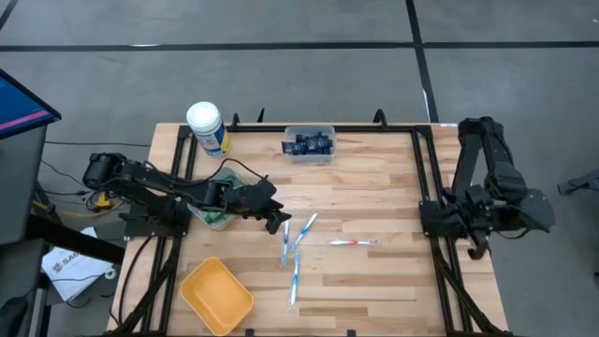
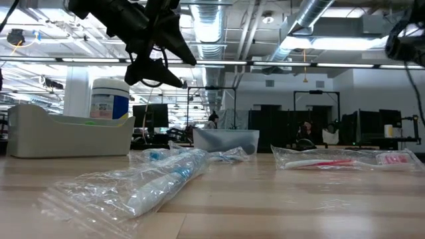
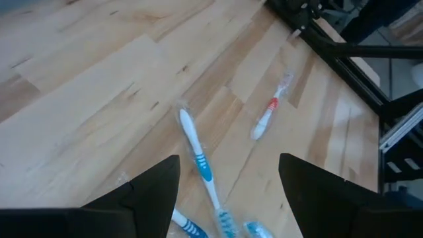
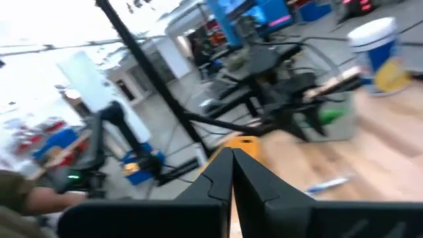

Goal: Pick & Place Travel size toiletries
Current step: Put the dark blue toothbrush into the orange bin

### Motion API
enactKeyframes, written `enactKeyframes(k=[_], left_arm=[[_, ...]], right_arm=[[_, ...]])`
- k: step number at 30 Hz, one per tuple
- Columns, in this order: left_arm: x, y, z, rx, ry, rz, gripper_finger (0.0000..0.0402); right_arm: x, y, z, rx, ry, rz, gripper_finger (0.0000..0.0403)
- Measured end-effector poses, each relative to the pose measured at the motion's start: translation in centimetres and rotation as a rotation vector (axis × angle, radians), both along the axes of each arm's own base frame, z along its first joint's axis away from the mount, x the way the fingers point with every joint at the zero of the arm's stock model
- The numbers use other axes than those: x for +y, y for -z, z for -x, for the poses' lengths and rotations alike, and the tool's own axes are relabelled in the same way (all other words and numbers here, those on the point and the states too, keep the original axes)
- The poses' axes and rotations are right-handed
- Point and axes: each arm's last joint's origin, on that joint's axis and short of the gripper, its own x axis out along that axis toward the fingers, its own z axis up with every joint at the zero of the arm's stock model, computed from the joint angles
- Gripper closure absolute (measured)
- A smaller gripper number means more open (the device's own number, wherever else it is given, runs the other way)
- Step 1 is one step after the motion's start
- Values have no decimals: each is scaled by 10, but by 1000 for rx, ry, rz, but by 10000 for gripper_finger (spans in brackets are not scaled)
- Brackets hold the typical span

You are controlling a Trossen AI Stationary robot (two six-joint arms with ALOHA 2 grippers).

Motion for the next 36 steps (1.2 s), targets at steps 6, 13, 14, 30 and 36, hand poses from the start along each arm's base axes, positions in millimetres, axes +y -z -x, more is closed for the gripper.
enactKeyframes(k=[6, 13, 14, 30, 36], left_arm=[[-1, -5, -3, -60, 15, 50, 147], [-2, -7, -5, -93, 16, 53, 147], [-2, -7, -5, -93, 16, 53, 147], [-1, -8, -5, -101, 19, 47, 147], [-1, -8, -6, -103, 20, 28, 147]], right_arm=[[31, -23, -27, -183, -238, 81, 402], [7, -48, -49, -515, -156, 462, 402], [0, -48, -54, -490, -96, 500, 402], [-95, -13, -11, -260, 141, 511, 402], [-100, 39, -7, -241, 175, 440, 403]])
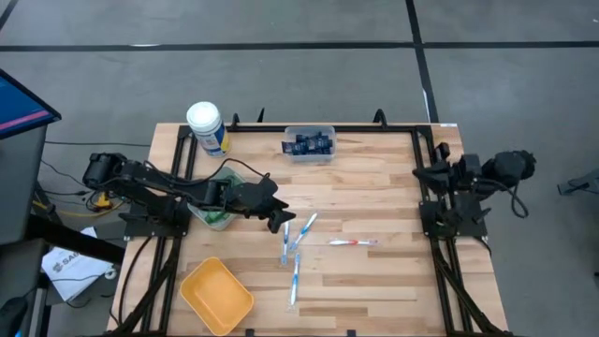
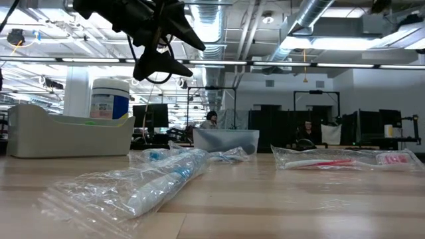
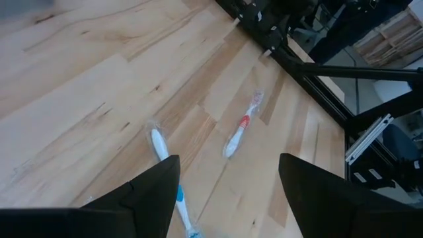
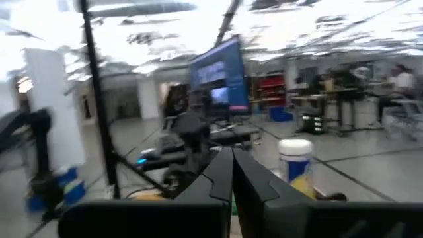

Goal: Pick & Place Travel size toiletries
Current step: Put the dark blue toothbrush into the orange bin

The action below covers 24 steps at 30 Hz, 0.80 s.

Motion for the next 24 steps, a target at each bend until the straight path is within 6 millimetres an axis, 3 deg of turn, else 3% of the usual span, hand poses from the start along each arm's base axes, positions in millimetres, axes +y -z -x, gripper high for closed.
enactKeyframes(k=[7, 16, 24], left_arm=[[0, 0, 0, -6, 0, -3, 147], [0, -1, 0, -8, -3, -16, 147], [4, -1, 0, -2, -71, -144, 147]], right_arm=[[0, 47, -3, -10, 11, -14, 403], [15, 113, -27, 142, 3, 47, 403], [18, 137, -33, 160, 6, 54, 403]])
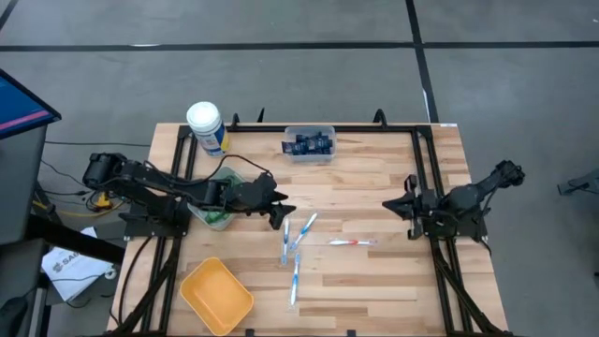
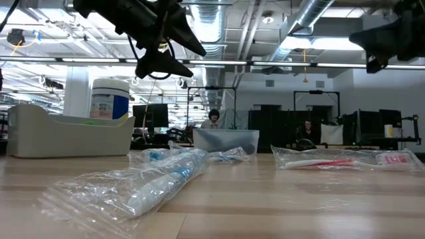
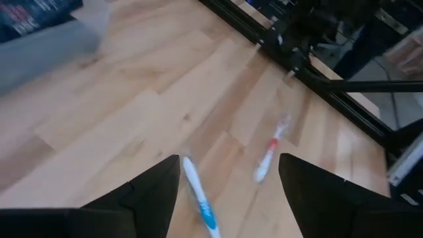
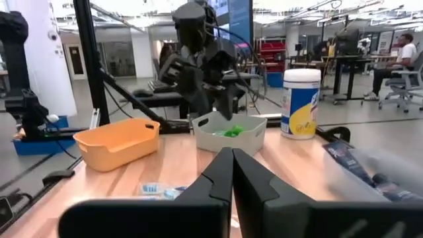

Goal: Pick & Place Travel size toiletries
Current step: Put the dark blue toothbrush into the orange bin

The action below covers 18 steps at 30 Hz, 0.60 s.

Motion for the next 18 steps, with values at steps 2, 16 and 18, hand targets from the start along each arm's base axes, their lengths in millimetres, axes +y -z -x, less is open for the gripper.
enactKeyframes(k=[2, 16, 18], left_arm=[[0, 0, 0, 4, 2, -21, 147], [-27, 29, -10, 111, 70, -7, 148], [-31, 29, -12, 120, 80, -7, 153]], right_arm=[[1, 9, -2, 29, 0, 12, 403], [-3, 12, -4, 35, 60, 12, 403], [-3, 12, -5, 35, 64, 12, 403]])
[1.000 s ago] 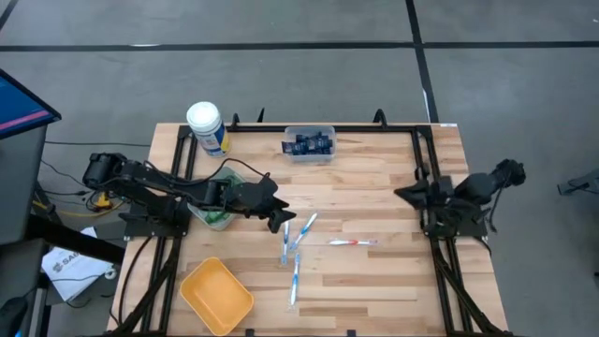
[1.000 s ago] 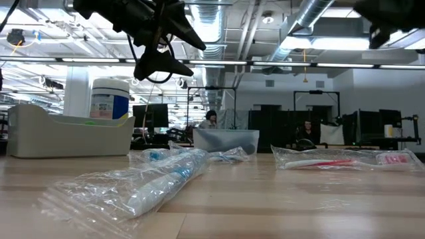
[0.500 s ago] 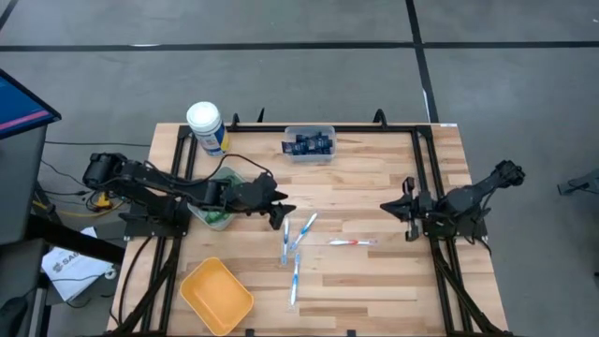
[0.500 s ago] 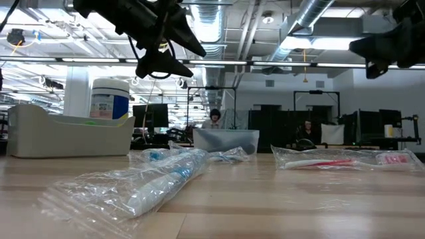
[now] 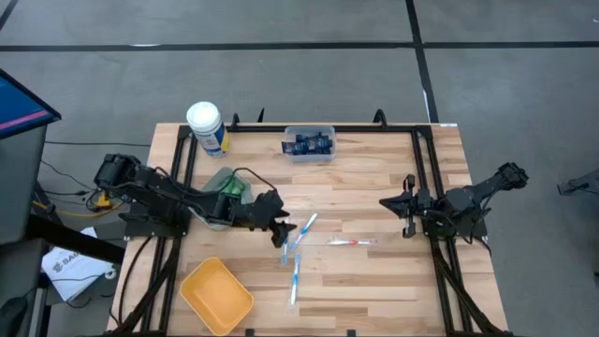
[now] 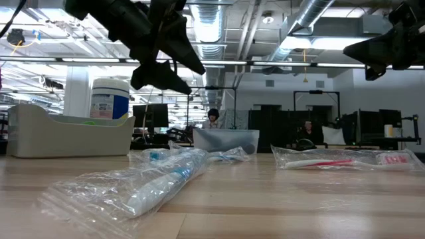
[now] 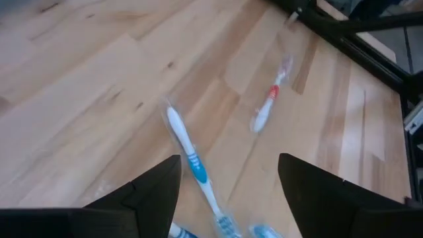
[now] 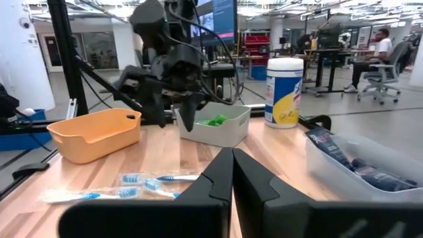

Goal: Pick & Place Travel size toiletries
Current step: Put the dark blue toothbrush into the orange bin

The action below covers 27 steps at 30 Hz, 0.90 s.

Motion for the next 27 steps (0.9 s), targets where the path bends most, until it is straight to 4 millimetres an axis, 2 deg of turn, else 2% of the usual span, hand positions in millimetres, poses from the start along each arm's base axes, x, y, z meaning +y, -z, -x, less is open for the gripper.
enactKeyframes(k=[6, 10, 13, 22, 27], left_arm=[[-7, -8, -7, 72, 107, -124, 176], [-8, -12, -9, 95, 292, -295, 178], [-8, -11, -9, 120, 448, -435, 165], [-5, 23, -20, 243, 733, -589, 87], [-8, 46, -23, 295, 891, -609, 72]], right_arm=[[0, 0, 0, -1, 4, 0, 403], [0, 0, 0, -1, 3, -1, 403], [0, 0, 0, -1, 3, -1, 403], [0, 0, 0, 0, 3, 0, 403], [0, 0, 0, 0, 3, 0, 403]])
